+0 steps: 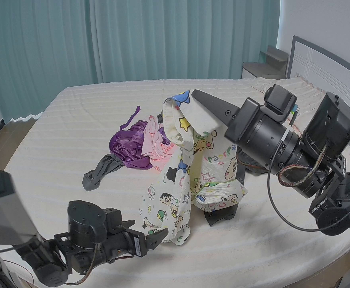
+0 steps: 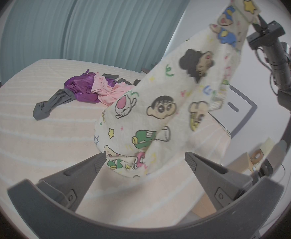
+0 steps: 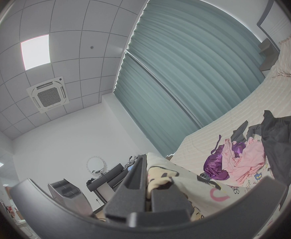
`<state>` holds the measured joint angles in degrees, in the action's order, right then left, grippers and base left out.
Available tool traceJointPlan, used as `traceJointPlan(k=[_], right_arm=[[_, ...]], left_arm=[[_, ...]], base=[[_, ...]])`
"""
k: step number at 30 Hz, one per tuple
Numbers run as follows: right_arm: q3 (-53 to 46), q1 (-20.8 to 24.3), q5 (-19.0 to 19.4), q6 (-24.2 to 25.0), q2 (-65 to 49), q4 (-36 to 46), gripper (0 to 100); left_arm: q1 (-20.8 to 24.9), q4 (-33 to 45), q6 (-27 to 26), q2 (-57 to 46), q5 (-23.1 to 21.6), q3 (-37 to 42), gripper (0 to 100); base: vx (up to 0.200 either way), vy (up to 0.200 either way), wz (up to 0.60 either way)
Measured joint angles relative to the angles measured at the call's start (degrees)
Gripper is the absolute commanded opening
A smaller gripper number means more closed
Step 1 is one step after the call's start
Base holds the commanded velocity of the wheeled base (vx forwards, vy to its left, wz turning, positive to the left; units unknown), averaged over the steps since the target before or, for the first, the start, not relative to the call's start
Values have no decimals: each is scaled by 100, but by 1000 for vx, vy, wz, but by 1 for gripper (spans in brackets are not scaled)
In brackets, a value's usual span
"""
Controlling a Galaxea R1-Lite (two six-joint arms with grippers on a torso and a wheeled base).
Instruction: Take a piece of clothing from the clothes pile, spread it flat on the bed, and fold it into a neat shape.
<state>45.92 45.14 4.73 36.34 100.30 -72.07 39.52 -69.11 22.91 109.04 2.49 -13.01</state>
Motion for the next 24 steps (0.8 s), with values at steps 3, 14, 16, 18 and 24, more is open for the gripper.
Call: traceJointPlan(k=[3, 14, 16, 18, 24], right_arm=[[-33, -57, -9, 112, -15, 4, 0], [-9, -304, -13, 327, -74, 44, 0], [18, -313, -13, 327, -74, 107, 0], [29, -313, -11, 329, -74, 146, 0], [44, -311, -5, 329, -78, 151, 0]], left_arm=[[17, -586, 246, 586, 244, -113, 100], [182, -1202, 802, 1782, -154, -405, 100], [245, -1204, 818, 1846, -235, -396, 100], [284, -1207, 822, 1887, -260, -413, 100], [297, -1242, 800, 2119, 9, -758, 100]], base=[[0, 0, 0], [0, 0, 0], [0, 0, 0], [0, 0, 0], [0, 0, 0]])
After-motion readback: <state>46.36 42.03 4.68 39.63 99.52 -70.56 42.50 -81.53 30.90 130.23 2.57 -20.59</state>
